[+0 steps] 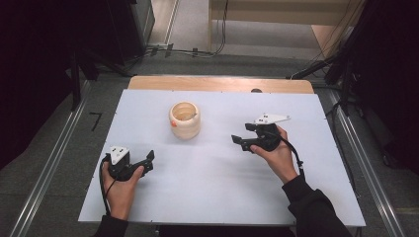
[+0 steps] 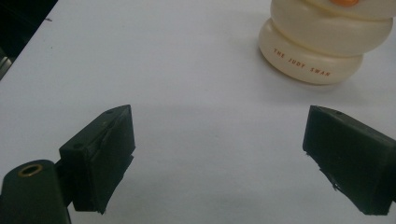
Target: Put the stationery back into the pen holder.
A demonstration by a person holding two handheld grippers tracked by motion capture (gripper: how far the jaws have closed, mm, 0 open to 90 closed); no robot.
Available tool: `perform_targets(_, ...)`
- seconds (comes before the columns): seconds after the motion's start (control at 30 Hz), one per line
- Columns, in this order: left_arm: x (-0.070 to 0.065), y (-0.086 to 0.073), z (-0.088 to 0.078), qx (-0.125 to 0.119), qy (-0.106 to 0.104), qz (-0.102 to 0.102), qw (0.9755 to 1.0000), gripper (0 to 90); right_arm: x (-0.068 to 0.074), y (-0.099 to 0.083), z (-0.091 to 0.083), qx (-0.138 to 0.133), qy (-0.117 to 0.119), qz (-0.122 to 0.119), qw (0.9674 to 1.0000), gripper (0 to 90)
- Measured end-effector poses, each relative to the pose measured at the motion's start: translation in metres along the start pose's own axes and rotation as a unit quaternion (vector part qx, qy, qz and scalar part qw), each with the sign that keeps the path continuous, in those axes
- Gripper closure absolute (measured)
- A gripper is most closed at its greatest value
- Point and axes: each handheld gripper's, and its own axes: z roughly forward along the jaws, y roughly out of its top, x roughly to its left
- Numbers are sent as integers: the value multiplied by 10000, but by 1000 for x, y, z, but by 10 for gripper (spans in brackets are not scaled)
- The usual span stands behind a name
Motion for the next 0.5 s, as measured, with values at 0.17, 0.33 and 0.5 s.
perform_targets(0.17, 0, 0, 0, 0, 4, -6, 10000, 97, -2, -8, -5, -8, -50, 31, 10000, 238)
perform_targets(0.33, 0, 0, 0, -1, 5, -13, 10000, 97, -5, -15, -11, -7, -103, 79, 9999, 238)
perform_targets(0.5, 0, 0, 1, 2, 9, -16, 10000, 97, -9, -23, -16, 21, -190, 122, 9997, 236)
